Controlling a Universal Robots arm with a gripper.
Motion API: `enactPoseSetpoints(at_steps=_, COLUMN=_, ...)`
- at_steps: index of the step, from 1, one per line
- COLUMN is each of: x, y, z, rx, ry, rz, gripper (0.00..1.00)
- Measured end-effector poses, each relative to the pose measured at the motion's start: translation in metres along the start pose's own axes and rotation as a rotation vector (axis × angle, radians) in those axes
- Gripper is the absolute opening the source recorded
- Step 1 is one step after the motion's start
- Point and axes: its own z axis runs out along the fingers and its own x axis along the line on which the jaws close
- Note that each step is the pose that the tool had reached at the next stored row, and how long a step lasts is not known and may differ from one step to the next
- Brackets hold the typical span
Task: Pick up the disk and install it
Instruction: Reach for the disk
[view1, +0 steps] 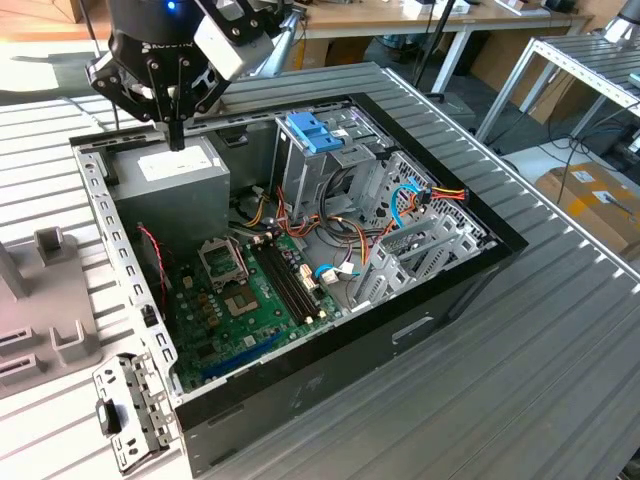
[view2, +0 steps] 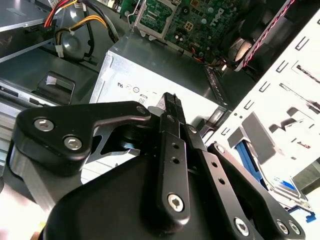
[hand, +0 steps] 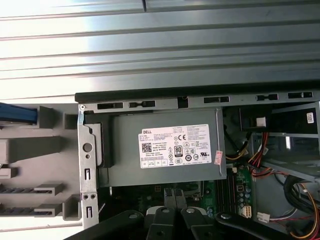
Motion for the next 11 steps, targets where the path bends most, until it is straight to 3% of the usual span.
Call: enactPoseSetpoints(at_steps=11, x=0.0051, y=-0.0004, z=-0.0001, rx=0.0000, ry=0.0000, rz=0.000, gripper=0.11)
